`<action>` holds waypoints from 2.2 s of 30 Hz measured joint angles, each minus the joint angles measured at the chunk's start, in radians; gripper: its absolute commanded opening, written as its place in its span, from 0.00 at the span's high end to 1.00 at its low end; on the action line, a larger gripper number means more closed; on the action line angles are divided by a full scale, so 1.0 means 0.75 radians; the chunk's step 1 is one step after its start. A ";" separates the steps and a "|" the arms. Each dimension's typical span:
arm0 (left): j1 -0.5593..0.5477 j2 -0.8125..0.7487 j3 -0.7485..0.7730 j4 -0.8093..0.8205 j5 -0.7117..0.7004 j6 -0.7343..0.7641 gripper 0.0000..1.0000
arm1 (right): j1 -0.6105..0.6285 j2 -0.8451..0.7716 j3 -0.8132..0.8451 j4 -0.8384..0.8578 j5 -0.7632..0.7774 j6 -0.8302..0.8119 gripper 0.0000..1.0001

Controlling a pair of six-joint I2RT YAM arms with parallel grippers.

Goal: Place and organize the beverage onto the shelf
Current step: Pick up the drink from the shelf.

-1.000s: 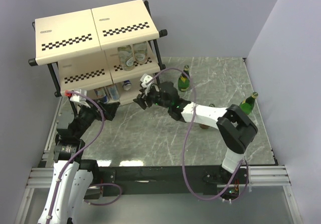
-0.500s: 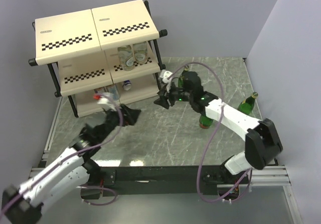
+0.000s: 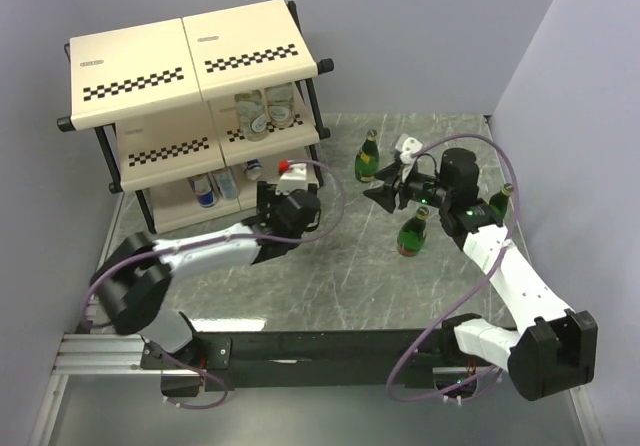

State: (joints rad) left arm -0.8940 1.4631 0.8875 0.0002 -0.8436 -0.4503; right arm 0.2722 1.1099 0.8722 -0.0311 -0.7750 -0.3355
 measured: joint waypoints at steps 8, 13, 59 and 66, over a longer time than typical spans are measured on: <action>0.011 0.407 0.198 -0.140 -0.201 0.158 0.13 | -0.156 -0.003 -0.023 0.030 -0.138 0.049 0.42; 0.054 0.491 0.277 -0.194 -0.262 0.238 0.19 | -0.185 -0.003 -0.058 0.062 -0.206 0.075 0.42; 0.296 0.859 0.447 0.419 -0.490 0.915 0.29 | -0.321 0.098 -0.130 0.223 -0.418 0.198 0.43; 0.325 0.908 0.463 0.431 -0.490 0.935 0.30 | -0.334 0.097 -0.151 0.255 -0.437 0.218 0.43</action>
State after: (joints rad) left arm -0.6506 2.1441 1.2346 0.3237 -1.2110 0.2512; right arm 0.0216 1.1828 0.7589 0.1600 -1.1027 -0.1719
